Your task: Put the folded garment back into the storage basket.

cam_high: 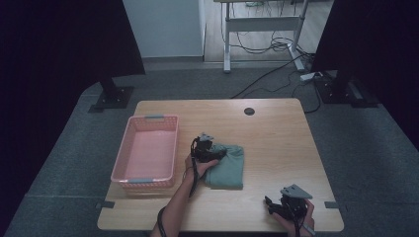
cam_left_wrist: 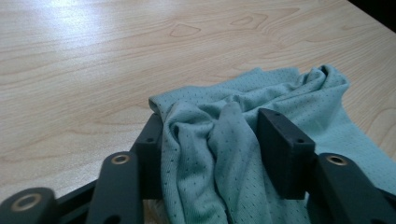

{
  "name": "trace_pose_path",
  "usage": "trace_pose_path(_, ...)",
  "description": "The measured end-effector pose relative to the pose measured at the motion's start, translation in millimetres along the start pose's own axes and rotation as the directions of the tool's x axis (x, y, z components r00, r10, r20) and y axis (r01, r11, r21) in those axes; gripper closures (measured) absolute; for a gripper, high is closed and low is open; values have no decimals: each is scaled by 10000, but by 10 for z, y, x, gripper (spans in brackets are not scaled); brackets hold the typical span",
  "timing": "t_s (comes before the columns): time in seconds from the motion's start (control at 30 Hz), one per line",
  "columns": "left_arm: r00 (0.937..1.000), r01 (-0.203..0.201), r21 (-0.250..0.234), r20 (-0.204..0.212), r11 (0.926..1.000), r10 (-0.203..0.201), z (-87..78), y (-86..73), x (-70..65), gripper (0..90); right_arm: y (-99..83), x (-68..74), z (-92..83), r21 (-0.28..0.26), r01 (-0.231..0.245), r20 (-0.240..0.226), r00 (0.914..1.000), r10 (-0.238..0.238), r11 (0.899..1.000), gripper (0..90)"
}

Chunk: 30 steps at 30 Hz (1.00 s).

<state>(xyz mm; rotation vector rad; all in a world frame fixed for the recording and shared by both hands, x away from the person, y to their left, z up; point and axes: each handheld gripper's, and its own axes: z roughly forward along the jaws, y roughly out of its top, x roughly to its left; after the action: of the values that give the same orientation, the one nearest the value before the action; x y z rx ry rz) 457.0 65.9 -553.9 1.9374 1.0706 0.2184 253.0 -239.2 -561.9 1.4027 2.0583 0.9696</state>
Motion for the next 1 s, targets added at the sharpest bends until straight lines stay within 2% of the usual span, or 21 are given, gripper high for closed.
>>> trace_pose_path(0.1,9999,79,12,104,10000,-79,-10,-2,6,516,0,-1,1,-2,8,-6,10000,-8,10000,193)
trace_pose_path(0.27,10000,-22,-17,-40,10000,22,-36,5,-28,590,1,-1,1,-6,11,-9,10000,-11,10000,193)
trace_pose_path(0.4,9985,-331,-143,-450,9993,324,-51,-2,-92,617,0,-1,1,-8,14,-6,10000,-14,10000,193)
trace_pose_path(0.57,9906,-835,-177,-1105,9963,811,-72,-3,-204,634,0,-1,1,-14,26,-11,10000,-26,10000,194)
trace_pose_path(1.0,9843,-957,-245,-1515,9951,909,-165,7,-313,645,21,-13,4,101,150,-173,9997,-148,9998,206)
